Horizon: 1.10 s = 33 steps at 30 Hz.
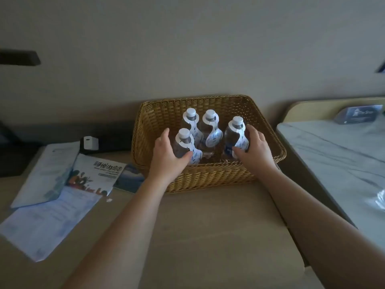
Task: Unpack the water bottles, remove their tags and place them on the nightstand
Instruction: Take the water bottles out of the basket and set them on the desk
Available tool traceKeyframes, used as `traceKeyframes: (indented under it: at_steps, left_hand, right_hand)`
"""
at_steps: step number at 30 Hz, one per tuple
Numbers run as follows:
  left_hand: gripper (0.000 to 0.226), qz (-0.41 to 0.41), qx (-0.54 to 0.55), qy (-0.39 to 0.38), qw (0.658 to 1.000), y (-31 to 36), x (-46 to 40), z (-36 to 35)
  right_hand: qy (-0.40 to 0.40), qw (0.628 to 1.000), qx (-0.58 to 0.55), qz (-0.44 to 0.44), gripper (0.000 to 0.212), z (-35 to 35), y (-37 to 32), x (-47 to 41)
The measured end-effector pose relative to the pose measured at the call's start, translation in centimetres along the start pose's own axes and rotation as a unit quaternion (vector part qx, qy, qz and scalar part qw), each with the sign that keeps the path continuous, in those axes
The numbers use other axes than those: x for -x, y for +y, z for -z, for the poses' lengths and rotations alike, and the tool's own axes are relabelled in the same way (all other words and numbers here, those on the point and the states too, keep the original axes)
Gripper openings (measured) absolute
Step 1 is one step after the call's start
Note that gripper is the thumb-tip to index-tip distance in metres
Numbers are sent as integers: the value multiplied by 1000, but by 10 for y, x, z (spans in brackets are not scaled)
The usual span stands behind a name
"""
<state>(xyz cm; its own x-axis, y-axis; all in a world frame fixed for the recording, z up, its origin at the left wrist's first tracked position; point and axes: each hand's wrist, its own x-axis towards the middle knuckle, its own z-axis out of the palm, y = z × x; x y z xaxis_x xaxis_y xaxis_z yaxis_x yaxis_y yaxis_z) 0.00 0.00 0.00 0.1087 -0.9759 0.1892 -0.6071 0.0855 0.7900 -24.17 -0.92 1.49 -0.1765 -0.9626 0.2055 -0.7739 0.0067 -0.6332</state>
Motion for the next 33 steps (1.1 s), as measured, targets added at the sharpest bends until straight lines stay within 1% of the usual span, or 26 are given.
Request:
traceKeyframes:
  at_steps: [2,6,10,13,16,19,22,24,29,33]
  left_hand:
    - [102,23,17,-11,1000,0,-12,-3]
    - [111,82,6,-58,995,-8,-39,-7]
    - [112,112,-6,-101,989,-15,-57,-11]
    - [110,124,-3,-108,986,-17,-61,-17]
    - [95,127,8,-110,986,-17,-63,-19]
    - [78,128,2,-127,984,-14,-65,-23]
    - [77,123,-9,-132,984,-12,-64,-27]
    - [77,116,-15,-126,985,-10,-65,-30]
    - [66,102,-27,-83,991,-5,-60,-31]
    - [62,106,-27,-13,994,3,-50,-25]
  right_hand:
    - [-20,1000,0,-17,91,-3,3,-20]
    - [-83,995,-12,-58,109,-15,13,-58]
    - [-98,991,-57,-65,115,-24,22,-84]
    - [-102,990,-71,-61,116,-30,26,-92]
    - [-104,990,-72,-59,112,-32,32,-96]
    - [-112,990,-66,-57,98,-31,37,-99]
    - [-127,989,-55,-47,82,-31,42,-99]
    - [-130,989,-54,-34,78,-31,44,-100]
    - [-120,990,-70,-9,72,-27,45,-99]
    - [-93,992,-87,22,65,-15,39,-93]
